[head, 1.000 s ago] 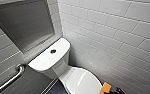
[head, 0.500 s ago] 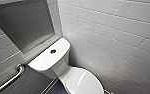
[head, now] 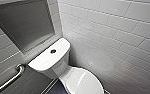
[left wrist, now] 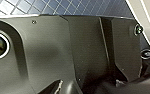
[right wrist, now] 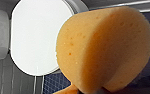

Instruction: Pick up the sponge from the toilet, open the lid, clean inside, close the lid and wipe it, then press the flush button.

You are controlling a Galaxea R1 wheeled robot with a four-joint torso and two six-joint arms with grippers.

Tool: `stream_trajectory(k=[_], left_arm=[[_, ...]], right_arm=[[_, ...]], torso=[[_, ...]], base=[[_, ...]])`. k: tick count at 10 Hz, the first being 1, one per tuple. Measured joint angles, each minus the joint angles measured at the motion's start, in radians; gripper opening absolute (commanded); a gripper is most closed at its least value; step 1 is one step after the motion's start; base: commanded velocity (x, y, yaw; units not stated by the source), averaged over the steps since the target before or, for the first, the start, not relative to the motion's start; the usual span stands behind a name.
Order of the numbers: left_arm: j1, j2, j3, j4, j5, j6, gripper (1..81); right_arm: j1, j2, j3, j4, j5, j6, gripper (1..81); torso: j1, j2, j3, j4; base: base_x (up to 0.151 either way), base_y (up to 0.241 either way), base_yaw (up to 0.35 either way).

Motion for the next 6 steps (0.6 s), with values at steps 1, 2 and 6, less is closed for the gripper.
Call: stream_trajectory(k=[1, 2, 6], left_arm=[[-0.024, -0.029, 0.032, -0.016, -0.002, 0.0, 81.1], [-0.04, -0.055, 0.073, -0.032, -0.001, 0.0, 81.1], [-0.132, -0.134, 0.195, -0.092, 0.006, 0.0, 81.1]], right_arm=[[-0.036, 0.0, -0.022, 0.0, 0.0, -0.001, 1.0], [-0.061, 0.0, -0.033, 0.0, 0.0, -0.001, 1.0], [-0.172, 0.013, -0.063, -0.003, 0.002, -0.003, 1.0]], torso=[[0.0, 0.0, 0.0, 0.0], [0.0, 0.0, 0.0, 0.0], [0.0, 0.0, 0.0, 0.0]], base=[[0.0, 0.0, 0.0], [0.0, 0.0, 0.0], [-0.016, 0.0, 0.0]])
